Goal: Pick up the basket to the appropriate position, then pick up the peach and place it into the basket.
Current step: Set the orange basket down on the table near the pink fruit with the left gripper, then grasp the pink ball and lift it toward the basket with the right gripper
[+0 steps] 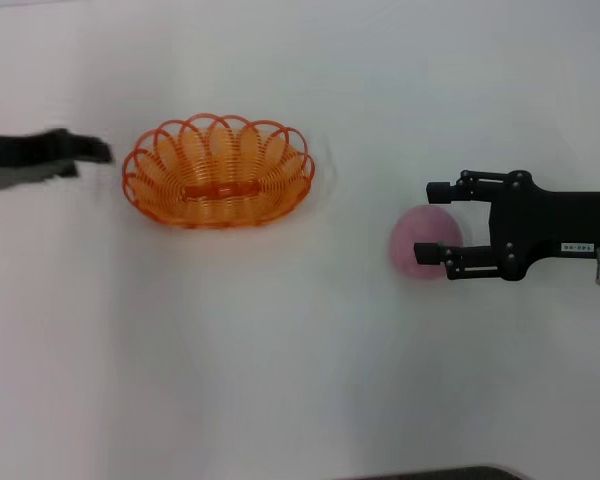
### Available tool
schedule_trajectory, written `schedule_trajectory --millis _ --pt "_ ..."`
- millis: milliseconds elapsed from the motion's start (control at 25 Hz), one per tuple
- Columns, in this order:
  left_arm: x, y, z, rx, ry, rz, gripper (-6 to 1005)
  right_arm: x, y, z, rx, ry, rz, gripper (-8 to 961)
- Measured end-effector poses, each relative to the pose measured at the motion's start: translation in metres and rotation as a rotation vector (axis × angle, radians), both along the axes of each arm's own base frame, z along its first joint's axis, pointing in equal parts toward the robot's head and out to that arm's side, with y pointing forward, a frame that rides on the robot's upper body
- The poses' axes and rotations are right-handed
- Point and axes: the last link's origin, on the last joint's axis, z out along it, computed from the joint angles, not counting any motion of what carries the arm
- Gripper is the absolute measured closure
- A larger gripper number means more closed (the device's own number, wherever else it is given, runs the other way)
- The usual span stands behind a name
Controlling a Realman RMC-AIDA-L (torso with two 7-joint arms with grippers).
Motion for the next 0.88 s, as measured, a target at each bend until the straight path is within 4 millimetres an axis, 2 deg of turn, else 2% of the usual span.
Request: schedule_trajectory --millis 40,80,200,440,560,680,880 --pt "0.000 -0.002 0.017 0.046 0.024 -0.057 529 -0.001 0.000 0.001 -0.001 0.007 -0.007 184" --pt "0.000 -0.002 0.017 0.046 0.024 -0.057 509 -0.001 0.001 0.001 -0.003 0.015 -0.016 184" --pt "0.006 -0.008 0.036 0.086 0.033 -0.221 483 -0.004 0.004 0.004 -0.006 0.049 -0.060 185" --pt "0.030 -0.039 0.051 0.111 -0.055 -0.698 464 -0.009 0.010 0.010 -0.026 0.099 -0.129 186" --pt "0.020 -0.054 0.047 0.092 -0.046 -0.820 454 -0.011 0.015 0.013 -0.044 0.121 -0.175 187" --pt "0.001 -0.072 0.034 0.071 -0.016 -0.925 384 -0.013 0.020 0.018 -0.064 0.134 -0.224 188" --pt "-0.030 -0.095 0.013 0.104 -0.021 -0.969 267 -0.017 0.031 0.025 -0.085 0.129 -0.261 190"
